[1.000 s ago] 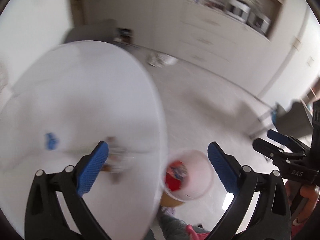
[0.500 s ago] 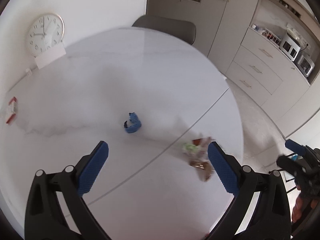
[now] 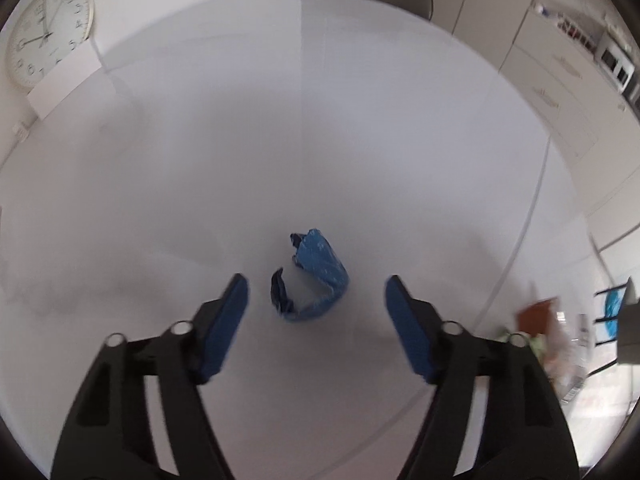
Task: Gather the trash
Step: 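Grasp the blue crumpled mask on the table with the left gripper, then grasp the clear plastic snack bag with the right gripper while the left holds the mask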
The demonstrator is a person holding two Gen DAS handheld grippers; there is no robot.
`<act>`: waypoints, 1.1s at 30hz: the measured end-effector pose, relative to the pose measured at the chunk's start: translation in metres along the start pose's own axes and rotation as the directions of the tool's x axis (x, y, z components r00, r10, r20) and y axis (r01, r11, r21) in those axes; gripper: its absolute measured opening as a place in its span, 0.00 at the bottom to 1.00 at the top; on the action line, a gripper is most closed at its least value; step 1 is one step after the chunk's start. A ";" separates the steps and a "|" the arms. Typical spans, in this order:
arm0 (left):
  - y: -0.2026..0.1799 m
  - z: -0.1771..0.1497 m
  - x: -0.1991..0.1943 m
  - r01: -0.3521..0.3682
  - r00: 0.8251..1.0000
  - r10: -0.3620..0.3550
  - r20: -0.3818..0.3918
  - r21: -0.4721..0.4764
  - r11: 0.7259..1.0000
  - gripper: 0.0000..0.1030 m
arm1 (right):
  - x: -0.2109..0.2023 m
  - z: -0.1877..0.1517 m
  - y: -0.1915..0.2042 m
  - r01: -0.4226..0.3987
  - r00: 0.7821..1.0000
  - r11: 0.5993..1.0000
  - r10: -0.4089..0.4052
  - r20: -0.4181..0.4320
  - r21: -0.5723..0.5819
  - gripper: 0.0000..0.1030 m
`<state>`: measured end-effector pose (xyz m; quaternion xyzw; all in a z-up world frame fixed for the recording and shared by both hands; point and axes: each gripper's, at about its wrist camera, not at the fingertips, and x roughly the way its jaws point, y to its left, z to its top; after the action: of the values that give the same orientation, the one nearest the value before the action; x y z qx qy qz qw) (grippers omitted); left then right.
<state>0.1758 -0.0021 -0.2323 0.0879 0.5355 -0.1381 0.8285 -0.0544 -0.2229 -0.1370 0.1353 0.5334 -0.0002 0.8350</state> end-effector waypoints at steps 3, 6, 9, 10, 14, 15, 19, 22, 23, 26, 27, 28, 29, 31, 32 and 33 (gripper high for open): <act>-0.001 0.001 0.009 -0.019 1.000 0.019 -0.012 0.021 1.000 0.37 | 0.008 0.002 0.001 -0.006 1.000 1.000 0.006 -0.007 -0.025 0.94; -0.002 0.002 0.007 -0.018 1.000 0.018 0.002 0.033 0.999 0.27 | 0.020 0.004 0.010 -0.029 1.000 0.993 0.027 -0.016 -0.118 0.94; -0.003 0.000 0.000 -0.011 1.000 0.011 0.013 0.032 0.999 0.26 | 0.036 0.010 0.022 -0.034 0.999 0.966 0.028 -0.024 -0.255 0.94; -0.001 0.000 -0.005 0.001 1.000 -0.002 0.019 0.022 1.000 0.26 | 0.045 0.014 0.029 -0.016 1.000 0.943 0.009 -0.023 -0.333 0.94; 0.003 -0.005 -0.031 0.017 0.999 -0.016 0.050 -0.015 1.000 0.26 | 0.072 0.023 0.046 0.005 0.999 0.860 -0.027 -0.036 -0.511 0.94; 0.005 -0.008 -0.040 0.018 0.998 -0.017 0.057 -0.024 1.000 0.26 | 0.080 0.026 0.048 -0.006 0.998 0.846 -0.025 -0.051 -0.534 0.94; 0.011 -0.023 -0.070 0.020 0.997 -0.016 0.073 -0.056 0.998 0.26 | 0.099 0.030 0.049 -0.051 0.993 0.817 -0.020 -0.117 -0.575 0.77; 0.020 -0.031 -0.087 0.020 0.997 -0.014 0.071 -0.086 0.996 0.26 | 0.102 0.031 0.051 -0.085 0.989 0.816 -0.002 -0.150 -0.572 0.63; 0.020 -0.034 -0.091 0.020 0.998 -0.014 0.069 -0.091 0.996 0.26 | 0.103 0.030 0.051 -0.092 0.988 0.817 0.002 -0.157 -0.570 0.56; 0.022 -0.041 -0.102 0.020 0.998 -0.014 0.055 -0.108 0.994 0.26 | 0.097 0.030 0.053 -0.113 0.986 0.826 0.025 -0.163 -0.553 0.45; 0.021 -0.044 -0.107 0.018 0.999 -0.013 0.053 -0.110 0.994 0.26 | 0.095 0.030 0.054 -0.116 0.986 0.829 0.032 -0.162 -0.547 0.44; 0.020 -0.046 -0.111 0.015 0.999 -0.010 0.050 -0.111 0.994 0.26 | 0.092 0.029 0.055 -0.117 0.987 0.832 0.036 -0.158 -0.542 0.42; 0.019 -0.048 -0.115 0.014 0.999 -0.009 0.049 -0.111 0.994 0.26 | 0.090 0.029 0.055 -0.119 0.987 0.834 0.040 -0.155 -0.539 0.41; 0.019 -0.051 -0.121 0.013 0.999 -0.008 0.050 -0.112 0.994 0.27 | 0.081 0.028 0.058 -0.125 0.989 0.843 0.061 -0.137 -0.523 0.40; 0.019 -0.052 -0.126 0.012 0.999 -0.006 0.052 -0.112 0.994 0.27 | 0.077 0.027 0.059 -0.132 0.989 0.848 0.074 -0.131 -0.513 0.40; 0.019 -0.054 -0.129 0.012 0.999 -0.006 0.054 -0.113 0.994 0.27 | 0.071 0.027 0.060 -0.147 0.987 0.855 0.098 -0.123 -0.497 0.40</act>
<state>0.0854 0.0489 -0.1369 0.0348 0.5204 -0.1136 0.8456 0.0088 -0.1609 -0.1766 -0.0541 0.5436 0.1988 0.8137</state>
